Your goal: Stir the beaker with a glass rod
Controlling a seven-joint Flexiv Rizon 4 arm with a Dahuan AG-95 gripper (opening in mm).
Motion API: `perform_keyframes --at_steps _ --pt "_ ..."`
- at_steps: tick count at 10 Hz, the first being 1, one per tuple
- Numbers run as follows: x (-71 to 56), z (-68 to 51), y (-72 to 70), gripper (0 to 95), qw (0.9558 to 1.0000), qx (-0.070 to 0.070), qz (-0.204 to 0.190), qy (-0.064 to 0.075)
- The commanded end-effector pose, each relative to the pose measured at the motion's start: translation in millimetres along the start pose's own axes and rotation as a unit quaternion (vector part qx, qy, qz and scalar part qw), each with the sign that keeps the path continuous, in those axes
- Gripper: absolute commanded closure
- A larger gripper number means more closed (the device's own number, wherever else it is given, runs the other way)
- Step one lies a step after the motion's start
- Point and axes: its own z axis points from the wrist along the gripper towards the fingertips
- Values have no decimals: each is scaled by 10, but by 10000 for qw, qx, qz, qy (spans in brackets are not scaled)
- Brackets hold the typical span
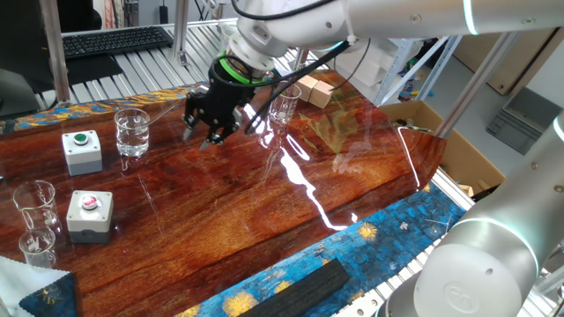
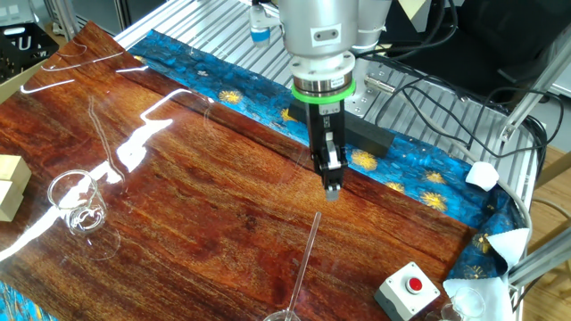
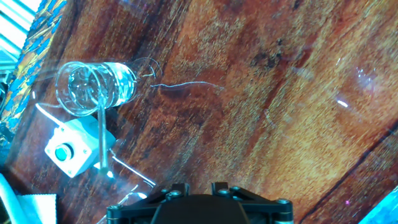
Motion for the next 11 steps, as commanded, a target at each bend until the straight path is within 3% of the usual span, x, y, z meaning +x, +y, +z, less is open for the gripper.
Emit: perform_keyframes --at_steps 1,6,11 --pt "-6 1 59 570 10000 16 57 -18" --pt "-67 37 308 570 9995 -5 324 -42" --pt "-86 31 441 570 9987 -17 514 -18"
